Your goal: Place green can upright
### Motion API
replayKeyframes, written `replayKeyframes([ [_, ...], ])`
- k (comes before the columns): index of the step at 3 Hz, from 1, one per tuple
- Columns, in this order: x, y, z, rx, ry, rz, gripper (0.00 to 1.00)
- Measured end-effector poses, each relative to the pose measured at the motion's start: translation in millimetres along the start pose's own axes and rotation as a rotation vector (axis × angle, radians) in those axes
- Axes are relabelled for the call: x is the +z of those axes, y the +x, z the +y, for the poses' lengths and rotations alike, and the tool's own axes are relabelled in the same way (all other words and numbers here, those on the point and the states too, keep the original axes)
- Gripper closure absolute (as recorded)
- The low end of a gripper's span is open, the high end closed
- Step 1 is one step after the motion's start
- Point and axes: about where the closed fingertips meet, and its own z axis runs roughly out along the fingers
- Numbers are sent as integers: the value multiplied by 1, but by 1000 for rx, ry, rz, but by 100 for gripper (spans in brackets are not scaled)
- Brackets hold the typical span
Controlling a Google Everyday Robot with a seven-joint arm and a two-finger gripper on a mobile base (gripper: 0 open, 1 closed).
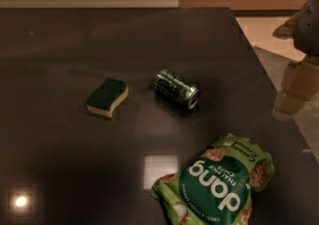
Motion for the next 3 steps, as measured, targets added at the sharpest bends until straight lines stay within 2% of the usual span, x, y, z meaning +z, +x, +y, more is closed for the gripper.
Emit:
replayKeyframes([
  [1, 0, 0, 0, 0, 0, 0, 0],
  [2, 0, -4, -5, -36, -6, -12, 0],
  [3, 7, -23, -15, -146, -20, -40, 0],
])
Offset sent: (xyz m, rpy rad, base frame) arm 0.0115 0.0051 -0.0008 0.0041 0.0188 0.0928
